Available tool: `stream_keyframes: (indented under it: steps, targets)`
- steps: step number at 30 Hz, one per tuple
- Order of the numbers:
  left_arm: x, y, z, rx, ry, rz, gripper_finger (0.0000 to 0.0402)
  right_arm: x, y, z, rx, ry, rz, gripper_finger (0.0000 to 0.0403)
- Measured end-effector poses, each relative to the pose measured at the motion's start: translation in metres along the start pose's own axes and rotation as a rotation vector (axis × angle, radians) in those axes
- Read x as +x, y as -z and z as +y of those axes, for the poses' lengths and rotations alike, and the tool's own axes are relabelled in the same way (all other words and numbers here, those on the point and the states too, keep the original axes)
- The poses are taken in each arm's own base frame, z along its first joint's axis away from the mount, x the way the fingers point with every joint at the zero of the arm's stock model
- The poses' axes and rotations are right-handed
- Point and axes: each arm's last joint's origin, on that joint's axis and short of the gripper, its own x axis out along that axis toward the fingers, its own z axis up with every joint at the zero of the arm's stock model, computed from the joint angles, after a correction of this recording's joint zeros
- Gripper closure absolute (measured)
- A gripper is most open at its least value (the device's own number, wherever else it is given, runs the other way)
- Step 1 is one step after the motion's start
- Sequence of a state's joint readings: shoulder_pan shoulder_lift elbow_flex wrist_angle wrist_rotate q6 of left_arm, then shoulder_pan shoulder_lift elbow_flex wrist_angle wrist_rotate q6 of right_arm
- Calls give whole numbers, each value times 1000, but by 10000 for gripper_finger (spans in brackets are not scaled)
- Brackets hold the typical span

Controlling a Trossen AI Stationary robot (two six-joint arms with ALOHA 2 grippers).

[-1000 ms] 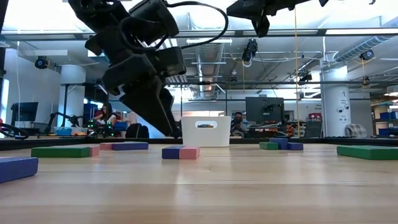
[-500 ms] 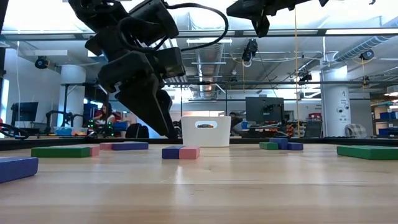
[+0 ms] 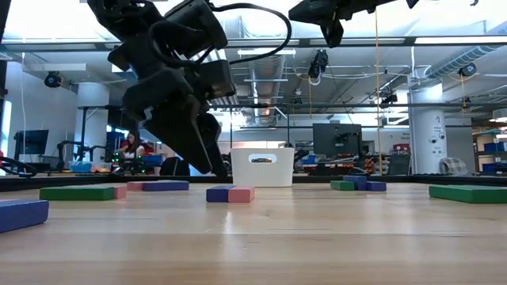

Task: Sort blocks
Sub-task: Put the blue block into the white bin

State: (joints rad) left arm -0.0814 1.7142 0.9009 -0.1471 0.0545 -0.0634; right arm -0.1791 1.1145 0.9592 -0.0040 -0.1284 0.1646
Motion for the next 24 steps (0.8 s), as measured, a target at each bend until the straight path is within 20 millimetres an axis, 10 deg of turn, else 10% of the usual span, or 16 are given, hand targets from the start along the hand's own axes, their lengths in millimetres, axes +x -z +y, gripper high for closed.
stream_keyframes:
  steps: [24]
  targets:
    - [10,3,7,22,-80,-2,11,1,8,-1,9,11,63,390]
